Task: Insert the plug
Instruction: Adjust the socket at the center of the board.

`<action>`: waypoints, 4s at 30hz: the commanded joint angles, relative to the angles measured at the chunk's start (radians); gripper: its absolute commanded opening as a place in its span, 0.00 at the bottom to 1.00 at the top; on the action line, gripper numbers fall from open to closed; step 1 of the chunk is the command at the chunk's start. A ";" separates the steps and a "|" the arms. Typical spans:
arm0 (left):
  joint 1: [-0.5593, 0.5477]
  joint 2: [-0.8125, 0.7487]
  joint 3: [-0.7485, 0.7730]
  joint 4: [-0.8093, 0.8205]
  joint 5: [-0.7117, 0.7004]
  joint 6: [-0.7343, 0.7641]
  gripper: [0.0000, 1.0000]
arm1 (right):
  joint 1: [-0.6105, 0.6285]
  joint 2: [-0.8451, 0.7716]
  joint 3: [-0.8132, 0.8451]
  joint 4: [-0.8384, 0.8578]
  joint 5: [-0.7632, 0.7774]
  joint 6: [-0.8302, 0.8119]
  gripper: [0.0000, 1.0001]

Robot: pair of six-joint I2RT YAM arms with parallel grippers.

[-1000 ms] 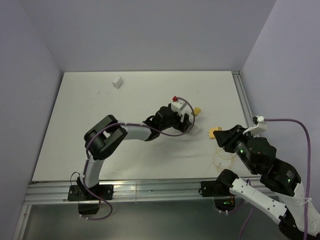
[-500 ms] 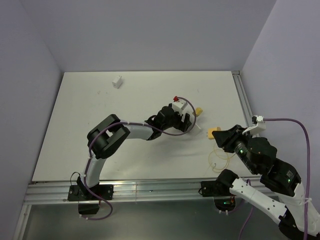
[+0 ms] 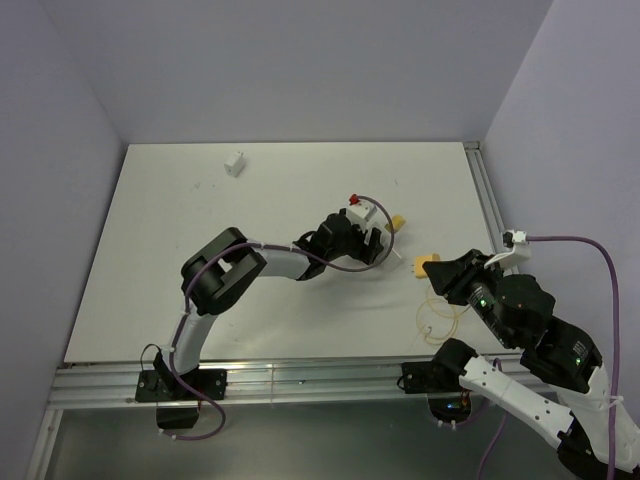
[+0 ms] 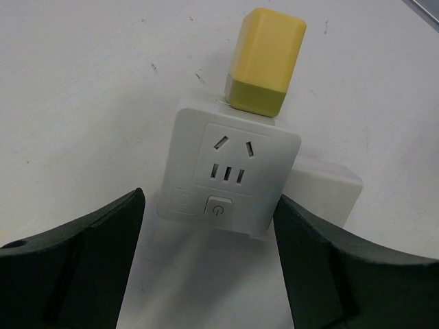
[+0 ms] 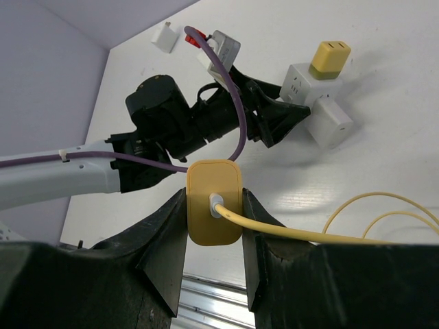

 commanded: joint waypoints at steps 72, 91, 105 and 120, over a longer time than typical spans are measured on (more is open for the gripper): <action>0.141 -0.191 -0.176 -0.129 0.590 0.164 0.46 | 0.000 0.197 -0.035 0.105 0.005 -0.036 0.00; 0.147 -0.298 -0.253 -0.034 0.502 0.102 0.99 | -0.002 0.187 -0.031 0.110 -0.005 -0.041 0.00; 0.098 -0.524 -0.300 -0.252 -0.172 -0.587 0.99 | 0.000 0.171 -0.044 0.143 -0.019 -0.038 0.00; -0.230 -0.408 -0.113 -0.654 -0.787 -1.083 1.00 | 0.000 0.118 -0.029 0.093 -0.010 -0.027 0.00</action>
